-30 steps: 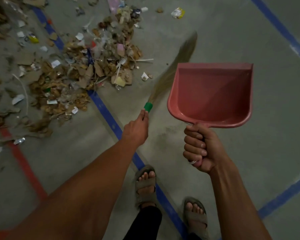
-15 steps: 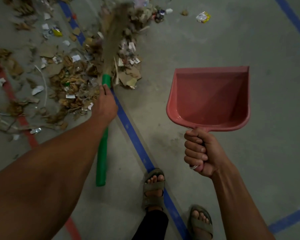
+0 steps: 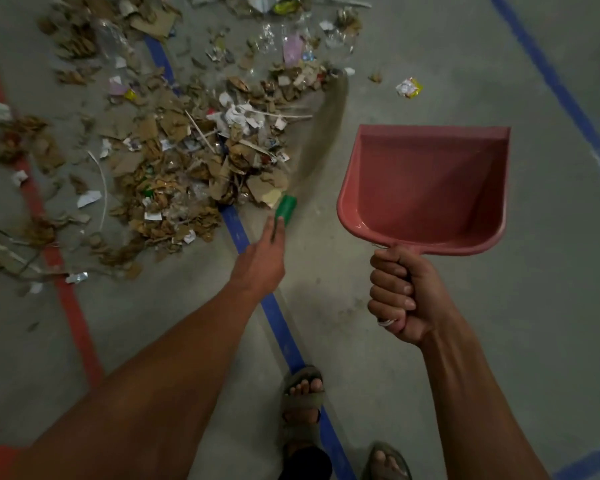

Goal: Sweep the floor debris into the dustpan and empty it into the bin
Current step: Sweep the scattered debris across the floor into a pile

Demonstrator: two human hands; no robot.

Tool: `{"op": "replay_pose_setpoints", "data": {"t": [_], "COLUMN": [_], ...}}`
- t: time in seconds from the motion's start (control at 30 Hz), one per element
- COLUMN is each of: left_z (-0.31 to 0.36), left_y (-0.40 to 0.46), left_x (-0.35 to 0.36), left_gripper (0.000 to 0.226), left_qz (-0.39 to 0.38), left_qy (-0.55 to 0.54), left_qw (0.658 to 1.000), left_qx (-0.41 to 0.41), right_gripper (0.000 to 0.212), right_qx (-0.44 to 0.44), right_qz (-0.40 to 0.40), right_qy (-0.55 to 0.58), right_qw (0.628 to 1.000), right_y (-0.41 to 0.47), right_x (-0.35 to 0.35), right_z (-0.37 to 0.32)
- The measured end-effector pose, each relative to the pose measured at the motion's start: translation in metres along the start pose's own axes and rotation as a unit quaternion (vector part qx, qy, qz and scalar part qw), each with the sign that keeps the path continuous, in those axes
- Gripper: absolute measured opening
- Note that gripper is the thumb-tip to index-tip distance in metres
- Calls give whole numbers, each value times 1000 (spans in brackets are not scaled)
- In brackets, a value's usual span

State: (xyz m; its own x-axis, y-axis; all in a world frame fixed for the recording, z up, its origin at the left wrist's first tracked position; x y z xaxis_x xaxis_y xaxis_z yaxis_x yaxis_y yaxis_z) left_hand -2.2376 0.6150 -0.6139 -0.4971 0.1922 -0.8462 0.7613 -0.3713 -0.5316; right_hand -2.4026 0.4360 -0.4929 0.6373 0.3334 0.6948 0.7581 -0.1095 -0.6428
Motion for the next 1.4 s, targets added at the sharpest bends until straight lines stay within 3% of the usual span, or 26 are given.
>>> {"op": "replay_pose_setpoints", "data": {"t": [0.1,0.23,0.3,0.43,0.67,0.8,0.97,1.2,1.33,1.4], "left_z": [-2,-22,-34,-47,-6,46,126,250,270,265], "left_y": [8,28,37,41,72,87,122,196,227,237], "left_x": [1,-15,-26,-36,-54,-56,-47,-46,-43,-47], "left_gripper": [79,78,78,85,79,75,77,87,66,71], "left_qz": [-70,-99,-60,39,66,93,109,7,-22,-27], "left_qy": [46,8,-20,-67,-178,-190,-136,-76,-112,-103], "left_qw": [996,986,982,983,958,963,985,988,992,994], "left_qx": [-18,-134,-176,-167,-216,-170,-10,133,53,-2], "right_gripper": [42,42,42,42,42,42,42,42,42,42], "right_qx": [-3,-2,-2,-7,-16,0,-22,-40,-35,-32], "right_qz": [-2,-10,-16,-26,-27,-57,-26,-15,-14,-8], "right_qy": [-2,-4,-1,25,53,73,45,50,60,66], "right_qw": [1000,1000,1000,999,998,996,998,998,997,997], "right_y": [5,11,13,20,42,63,90,127,145,150], "right_x": [11,19,19,16,9,-3,-17,-33,-40,-46], "right_z": [-7,-14,-15,-17,-33,-55,-118,-195,-213,-218]}}
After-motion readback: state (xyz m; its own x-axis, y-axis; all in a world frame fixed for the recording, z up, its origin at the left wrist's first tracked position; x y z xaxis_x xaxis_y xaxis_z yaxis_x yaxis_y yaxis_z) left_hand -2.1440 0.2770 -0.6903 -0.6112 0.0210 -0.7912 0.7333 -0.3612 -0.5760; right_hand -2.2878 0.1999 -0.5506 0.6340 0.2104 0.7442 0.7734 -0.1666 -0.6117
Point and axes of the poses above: each hand's wrist, its own y-axis towards the middle knuckle, its own x-axis out of the palm, z = x × y, the point moved 2 cm from there along y, towards the middle knuckle, and after that the axes turned 12 degrees about -x, right-handed, at the moved point
